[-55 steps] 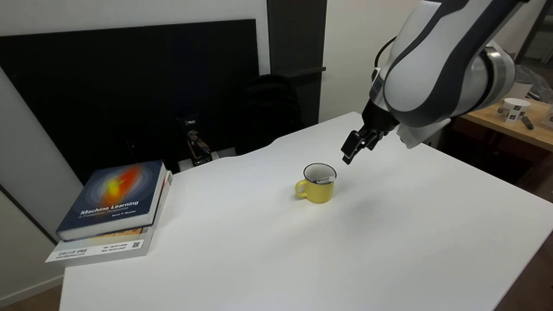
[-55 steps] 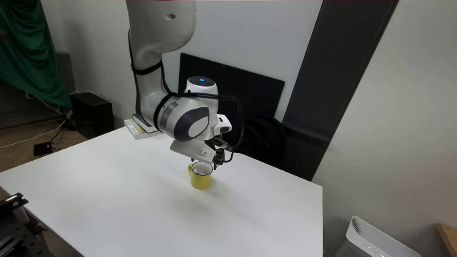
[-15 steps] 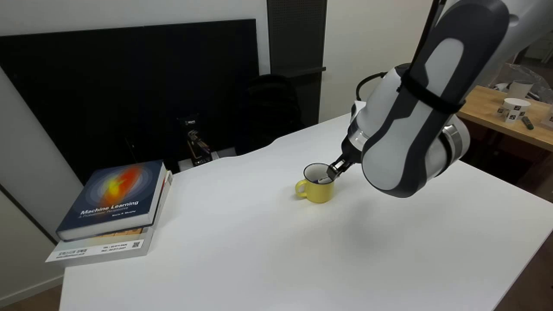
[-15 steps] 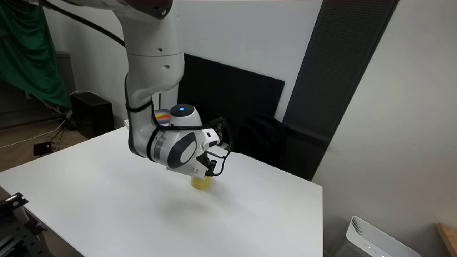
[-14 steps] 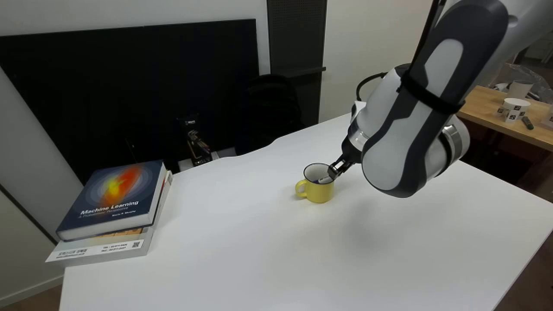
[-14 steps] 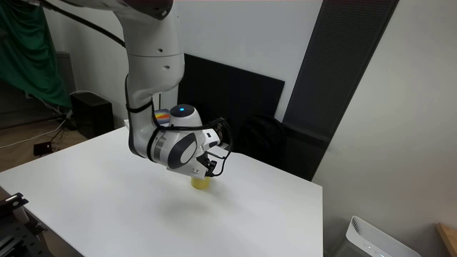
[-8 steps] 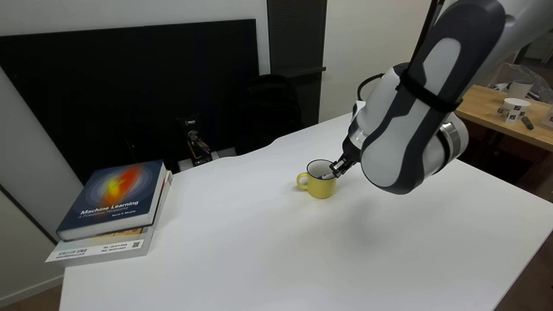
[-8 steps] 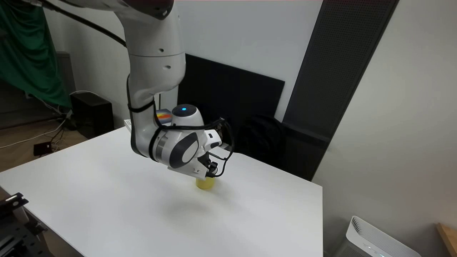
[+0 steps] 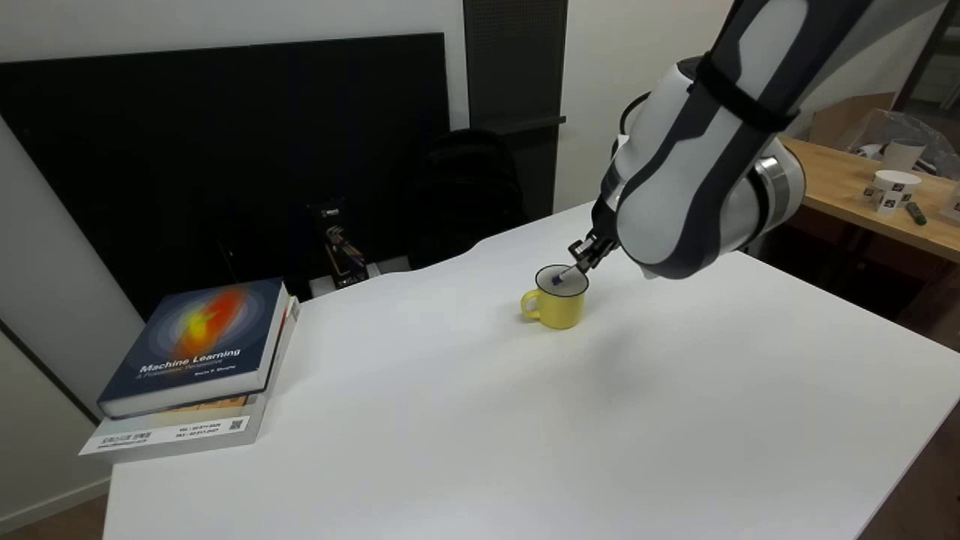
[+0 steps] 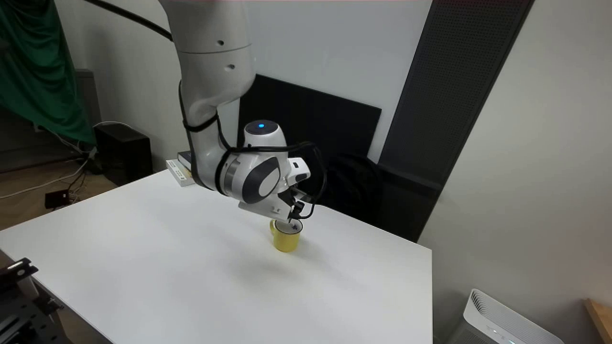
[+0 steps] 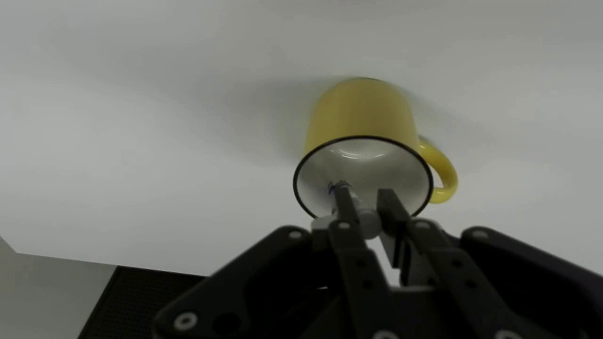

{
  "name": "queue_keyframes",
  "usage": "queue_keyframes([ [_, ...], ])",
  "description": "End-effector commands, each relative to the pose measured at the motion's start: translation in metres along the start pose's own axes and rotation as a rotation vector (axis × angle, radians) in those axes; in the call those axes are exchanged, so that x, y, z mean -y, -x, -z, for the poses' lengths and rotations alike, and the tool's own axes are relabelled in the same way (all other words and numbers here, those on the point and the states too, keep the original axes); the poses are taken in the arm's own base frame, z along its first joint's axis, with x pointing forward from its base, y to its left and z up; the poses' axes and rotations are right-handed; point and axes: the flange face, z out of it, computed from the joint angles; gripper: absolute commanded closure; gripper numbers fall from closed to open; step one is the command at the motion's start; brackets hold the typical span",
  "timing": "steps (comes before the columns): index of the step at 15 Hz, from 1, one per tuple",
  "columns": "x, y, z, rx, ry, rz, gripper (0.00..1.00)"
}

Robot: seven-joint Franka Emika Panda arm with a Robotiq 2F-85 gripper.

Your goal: Remove the pen from the cup and place it on the table

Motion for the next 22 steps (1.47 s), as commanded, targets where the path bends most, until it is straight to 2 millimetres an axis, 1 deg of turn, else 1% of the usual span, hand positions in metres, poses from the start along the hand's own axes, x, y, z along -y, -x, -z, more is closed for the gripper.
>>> queue_keyframes([
  [1,-0.014,-0.033,0.026,0.026,-0.024,-0.056,0.96],
  [6,-0.038,-0.068,0.056,0.122,-0.156,-0.132,0.96],
  [8,-0.048,-0.076,0.064,0.154,-0.216,-0.161,0.96],
  [10,-0.048,-0.080,0.067,0.185,-0.320,-0.162,0.96],
  [12,-0.039,-0.076,0.064,0.217,-0.394,-0.146,0.96],
  [14,-0.023,-0.067,0.061,0.263,-0.471,-0.118,0.96],
  [16,-0.010,-0.056,0.056,0.316,-0.513,-0.097,0.96],
  [17,-0.008,-0.051,0.054,0.342,-0.525,-0.099,0.96],
  [19,-0.011,-0.036,0.053,0.389,-0.546,-0.127,0.96],
  [22,-0.030,-0.007,0.054,0.423,-0.584,-0.220,0.96],
])
